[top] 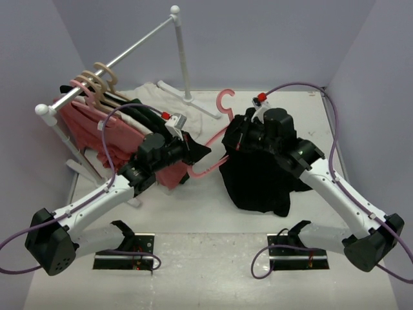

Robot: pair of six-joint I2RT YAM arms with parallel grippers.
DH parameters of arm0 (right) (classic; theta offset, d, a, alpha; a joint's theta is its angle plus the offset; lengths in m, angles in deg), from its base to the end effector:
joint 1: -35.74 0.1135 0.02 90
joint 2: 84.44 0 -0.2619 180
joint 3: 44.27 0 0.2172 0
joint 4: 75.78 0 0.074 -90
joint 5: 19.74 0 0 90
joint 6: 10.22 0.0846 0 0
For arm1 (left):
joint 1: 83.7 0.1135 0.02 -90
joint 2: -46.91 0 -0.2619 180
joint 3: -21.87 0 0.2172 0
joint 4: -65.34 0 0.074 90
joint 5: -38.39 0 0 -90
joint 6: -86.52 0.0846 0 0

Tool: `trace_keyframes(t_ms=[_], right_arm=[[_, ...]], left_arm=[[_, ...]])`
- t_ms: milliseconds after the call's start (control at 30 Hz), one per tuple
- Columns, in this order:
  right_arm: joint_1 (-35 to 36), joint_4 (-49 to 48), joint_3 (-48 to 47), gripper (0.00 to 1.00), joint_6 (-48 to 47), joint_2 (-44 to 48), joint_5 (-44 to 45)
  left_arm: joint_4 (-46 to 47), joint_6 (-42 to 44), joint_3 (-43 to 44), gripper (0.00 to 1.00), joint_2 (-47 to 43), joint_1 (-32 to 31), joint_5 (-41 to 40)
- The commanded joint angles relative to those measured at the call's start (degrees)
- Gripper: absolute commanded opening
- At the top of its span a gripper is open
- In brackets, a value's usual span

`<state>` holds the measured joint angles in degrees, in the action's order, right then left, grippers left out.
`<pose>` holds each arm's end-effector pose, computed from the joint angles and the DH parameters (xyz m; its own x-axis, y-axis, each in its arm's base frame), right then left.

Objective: Place the t-shirt on the hanger

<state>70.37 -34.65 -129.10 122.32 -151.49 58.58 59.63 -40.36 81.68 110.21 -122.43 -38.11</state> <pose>0.2114 0.1668 0.3588 -0.7200 0.3074 -0.6222 -0.3022 0.6682 0.6799 0.2009 -0.1864 0.3093 -0.5728 -0.2887 -0.7672 0.5556 0.5515 -0.6223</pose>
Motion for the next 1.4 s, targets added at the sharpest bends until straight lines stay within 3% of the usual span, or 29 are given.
trace_keyframes(t_ms=[0, 200, 300, 367, 567, 633, 667, 800, 867, 967, 1133, 1200, 1300, 1367], right_arm=[[4.96, -8.49, -0.33, 0.0, 5.35, 2.6, -7.18], [4.84, -1.85, 2.39, 0.0, 1.07, 3.48, 5.81], [4.92, -5.19, 6.11, 0.02, 0.93, 3.94, 2.88], [4.92, -6.63, 7.58, 0.11, -0.06, 3.4, -1.89], [2.68, -2.79, 5.62, 0.21, -5.47, 5.79, 4.45], [1.13, -0.8, 4.59, 0.3, -7.01, 5.42, 4.53], [0.58, 0.33, 3.98, 0.39, -7.84, 5.4, 5.84], [-0.68, 4.9, 1.78, 0.44, -13.77, 7.63, 17.0], [-4.48, 6.87, 0.76, 0.44, -14.66, 8.82, 19.47], [-17.94, 7.65, 1.46, 0.45, -14.59, 9.96, 12.84], [-18.53, 4.87, 1.36, 0.54, -19.74, 10.54, -3.21], [-17.85, 6.57, 0.5, 0.56, -20.55, 10.45, 4.78], [-18.7, 9.54, -1.35, 0.73, -20.11, 9.2, 17.35], [-26.11, 10.04, -3.09, 0.76, -18.57, 5.88, 14.91]], left_arm=[[5.91, 2.17, 7.44, 0.0, 2.14, 0.23, -2.6], [0.71, 5.08, 6.95, 0.0, -0.23, 0.23, -5.67], [1.33, 6.75, 4.99, 0.0, -2.27, 0.32, -6.05], [2.41, 8.59, 4.04, 0.0, -3.38, 0.23, -3.62], [3.11, 14.03, 2.58, 0.0, -7.18, 0.23, 2.74], [4.56, 14.49, 1.04, 0.0, -9.42, 0.23, 3.16], [5.18, 14.61, 0.48, 0.0, -10.06, 0.23, 3.67], [3.59, 15.69, 0.43, 0.0, -11.07, 0.23, 5.02], [3.31, 15.66, 0.07, 0.0, -11.68, 0.23, 5.14], [3.75, 15.26, -0.92, 0.0, -13.07, 0.23, 4.64], [3.03, 15.22, -0.76, 0.0, -12.47, 0.23, 4.42], [2.95, 14.99, -0.44, 0.0, -11.79, 0.23, 5.32], [2.94, 14.02, 0.17, 0.0, -11.18, 0.23, 6.9], [2.86, 12.78, 0.13, 0.0, -11.2, 0.23, 7.79]])
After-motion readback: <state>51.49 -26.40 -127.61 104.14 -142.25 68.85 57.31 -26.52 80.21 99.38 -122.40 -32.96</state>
